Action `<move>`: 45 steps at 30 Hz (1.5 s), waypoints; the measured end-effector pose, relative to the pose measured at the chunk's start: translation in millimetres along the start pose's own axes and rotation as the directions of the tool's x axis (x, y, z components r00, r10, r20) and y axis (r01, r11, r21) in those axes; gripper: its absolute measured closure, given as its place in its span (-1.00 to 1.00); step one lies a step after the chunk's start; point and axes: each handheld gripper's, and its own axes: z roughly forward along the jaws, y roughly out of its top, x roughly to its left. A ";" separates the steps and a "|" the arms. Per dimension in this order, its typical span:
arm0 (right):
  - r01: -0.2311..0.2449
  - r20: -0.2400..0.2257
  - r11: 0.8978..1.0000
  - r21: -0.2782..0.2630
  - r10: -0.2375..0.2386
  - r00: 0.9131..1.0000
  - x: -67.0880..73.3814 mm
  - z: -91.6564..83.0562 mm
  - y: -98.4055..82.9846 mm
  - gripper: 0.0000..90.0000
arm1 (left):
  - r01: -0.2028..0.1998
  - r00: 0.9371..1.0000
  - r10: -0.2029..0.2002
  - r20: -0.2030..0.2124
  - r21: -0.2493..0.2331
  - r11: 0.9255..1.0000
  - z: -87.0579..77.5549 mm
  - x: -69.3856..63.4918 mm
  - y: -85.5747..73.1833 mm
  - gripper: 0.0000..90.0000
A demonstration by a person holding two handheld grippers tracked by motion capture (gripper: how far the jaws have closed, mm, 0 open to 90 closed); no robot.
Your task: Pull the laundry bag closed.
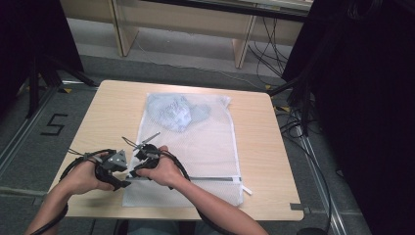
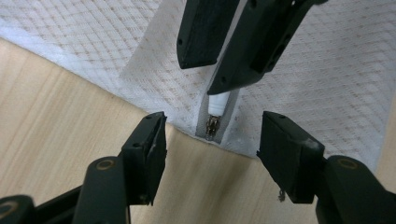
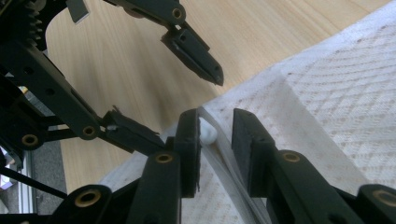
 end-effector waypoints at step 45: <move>-0.133 -0.087 0.991 -0.021 0.131 0.988 10.4 -3.2 8.1 0.93 | -0.135 0.990 0.133 -0.051 -0.026 0.991 0.4 -2.7 2.1 0.41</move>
